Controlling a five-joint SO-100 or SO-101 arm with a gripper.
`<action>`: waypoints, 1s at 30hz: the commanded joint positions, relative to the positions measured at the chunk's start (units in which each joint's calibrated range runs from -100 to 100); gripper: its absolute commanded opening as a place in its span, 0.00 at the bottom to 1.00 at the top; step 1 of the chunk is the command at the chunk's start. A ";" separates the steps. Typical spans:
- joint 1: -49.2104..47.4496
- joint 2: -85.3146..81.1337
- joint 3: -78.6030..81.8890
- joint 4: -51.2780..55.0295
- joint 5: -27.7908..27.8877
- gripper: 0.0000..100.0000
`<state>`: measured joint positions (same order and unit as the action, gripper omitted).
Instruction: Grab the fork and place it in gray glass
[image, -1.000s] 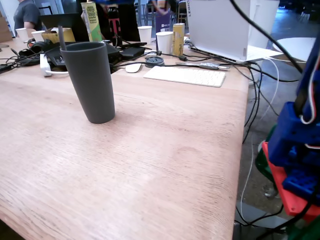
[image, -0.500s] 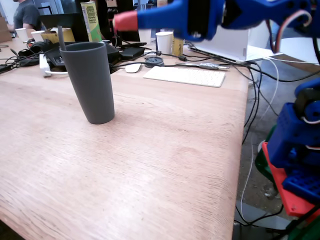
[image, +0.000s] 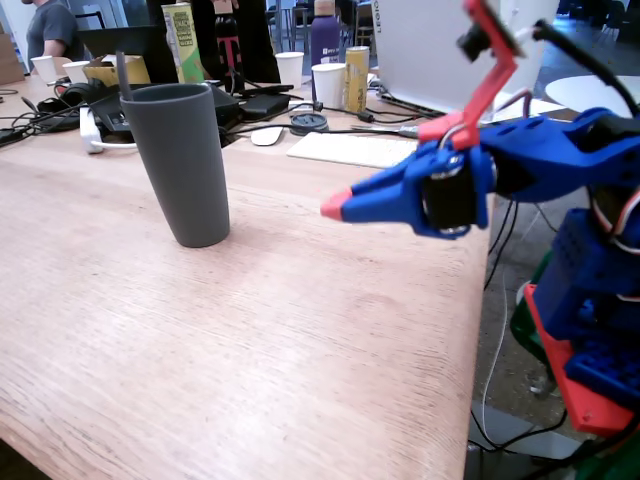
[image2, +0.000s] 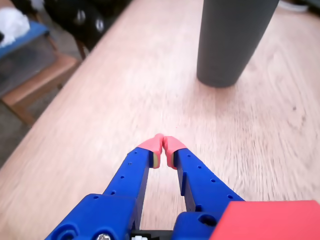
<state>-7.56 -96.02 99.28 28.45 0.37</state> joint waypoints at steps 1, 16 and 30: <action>-0.22 -1.32 0.34 8.50 0.15 0.00; 0.46 -1.32 0.34 11.21 0.83 0.00; 0.46 -1.32 0.34 11.21 0.83 0.00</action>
<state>-6.90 -96.71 99.28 39.46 1.00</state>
